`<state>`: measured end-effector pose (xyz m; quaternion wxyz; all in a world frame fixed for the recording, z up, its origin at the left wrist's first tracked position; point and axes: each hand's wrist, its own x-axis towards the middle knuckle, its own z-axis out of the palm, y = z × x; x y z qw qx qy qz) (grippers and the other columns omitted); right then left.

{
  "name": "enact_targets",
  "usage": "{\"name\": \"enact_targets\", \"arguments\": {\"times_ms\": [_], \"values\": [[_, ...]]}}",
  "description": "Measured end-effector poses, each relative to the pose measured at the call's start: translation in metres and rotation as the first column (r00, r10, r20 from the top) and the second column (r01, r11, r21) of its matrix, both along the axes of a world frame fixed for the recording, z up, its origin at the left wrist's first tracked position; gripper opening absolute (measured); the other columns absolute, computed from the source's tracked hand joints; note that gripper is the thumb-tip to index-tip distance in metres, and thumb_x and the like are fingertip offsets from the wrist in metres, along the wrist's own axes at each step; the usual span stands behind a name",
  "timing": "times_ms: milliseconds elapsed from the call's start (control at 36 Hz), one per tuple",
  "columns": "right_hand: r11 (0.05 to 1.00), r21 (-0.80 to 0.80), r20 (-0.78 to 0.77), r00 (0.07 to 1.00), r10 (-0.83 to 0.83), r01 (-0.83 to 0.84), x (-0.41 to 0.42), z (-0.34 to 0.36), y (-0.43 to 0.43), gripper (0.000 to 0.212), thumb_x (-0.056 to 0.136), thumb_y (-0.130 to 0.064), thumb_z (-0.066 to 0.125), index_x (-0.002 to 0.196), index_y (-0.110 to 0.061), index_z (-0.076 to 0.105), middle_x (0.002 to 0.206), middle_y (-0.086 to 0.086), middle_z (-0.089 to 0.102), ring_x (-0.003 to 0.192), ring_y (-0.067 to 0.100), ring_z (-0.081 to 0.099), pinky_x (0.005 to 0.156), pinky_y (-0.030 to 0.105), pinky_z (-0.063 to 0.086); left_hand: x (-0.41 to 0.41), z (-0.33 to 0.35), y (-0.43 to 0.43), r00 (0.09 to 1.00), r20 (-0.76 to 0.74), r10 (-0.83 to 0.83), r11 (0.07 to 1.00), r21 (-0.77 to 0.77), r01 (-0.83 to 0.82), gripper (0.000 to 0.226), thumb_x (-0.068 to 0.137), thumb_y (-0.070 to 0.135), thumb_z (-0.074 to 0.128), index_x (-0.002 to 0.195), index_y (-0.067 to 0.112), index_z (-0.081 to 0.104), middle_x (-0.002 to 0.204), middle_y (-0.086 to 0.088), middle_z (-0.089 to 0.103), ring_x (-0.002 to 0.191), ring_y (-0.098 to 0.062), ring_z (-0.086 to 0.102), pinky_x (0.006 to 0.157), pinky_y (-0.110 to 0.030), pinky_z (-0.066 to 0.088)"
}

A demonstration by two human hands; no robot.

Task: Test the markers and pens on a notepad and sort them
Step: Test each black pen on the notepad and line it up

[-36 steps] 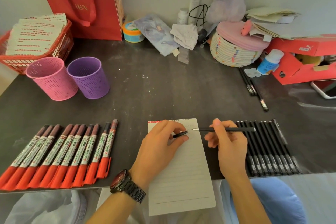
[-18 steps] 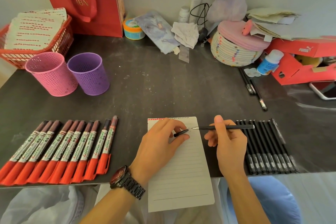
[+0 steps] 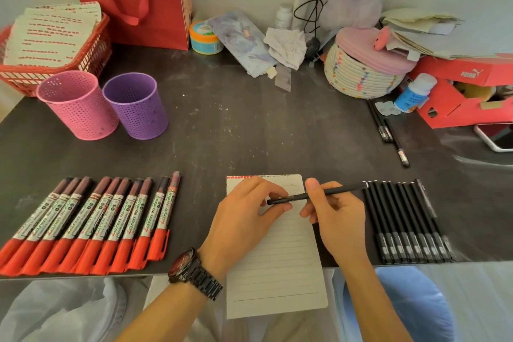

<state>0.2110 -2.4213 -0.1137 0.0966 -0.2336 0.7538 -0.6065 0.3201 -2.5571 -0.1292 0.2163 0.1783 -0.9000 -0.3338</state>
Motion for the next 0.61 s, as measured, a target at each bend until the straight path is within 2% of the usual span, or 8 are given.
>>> {"name": "enact_targets", "arguments": {"times_ms": [194, 389, 611], "values": [[0.998, 0.045, 0.001, 0.999, 0.034, -0.034, 0.0012, 0.0015, -0.0003, 0.032, 0.086, -0.050, 0.062, 0.074, -0.022, 0.068, 0.057, -0.002, 0.070, 0.048, 0.006, 0.061, 0.056, 0.011, 0.048, -0.0003, 0.0011, 0.0007, 1.000, 0.005, 0.009, 1.000, 0.008, -0.009, 0.022, 0.086, 0.051, 0.063, 0.101, 0.036, 0.068, 0.092, 0.024, 0.058, 0.086, 0.003, 0.051, 0.071, -0.013, 0.046], [0.992, 0.090, 0.001, 0.996, 0.088, -0.087, 0.0017, 0.0009, -0.0012, 0.029, 0.086, -0.048, 0.062, 0.077, -0.021, 0.069, 0.060, -0.002, 0.072, 0.053, 0.007, 0.064, 0.059, 0.013, 0.050, 0.0007, 0.0019, 0.0005, 0.999, -0.008, 0.033, 0.999, 0.042, -0.032, 0.019, 0.083, 0.044, 0.073, 0.097, 0.033, 0.074, 0.088, 0.021, 0.061, 0.084, 0.000, 0.052, 0.068, -0.012, 0.043], [0.990, 0.087, 0.021, 0.994, 0.108, -0.109, 0.0016, -0.0009, -0.0036, 0.031, 0.087, -0.048, 0.063, 0.076, -0.020, 0.068, 0.058, 0.000, 0.071, 0.054, 0.011, 0.066, 0.059, 0.015, 0.052, 0.0020, 0.0016, 0.0015, 0.998, -0.040, 0.041, 0.999, 0.015, -0.040, 0.017, 0.081, 0.041, 0.078, 0.093, 0.029, 0.077, 0.082, 0.018, 0.064, 0.072, 0.005, 0.047, 0.065, -0.012, 0.041]]}}
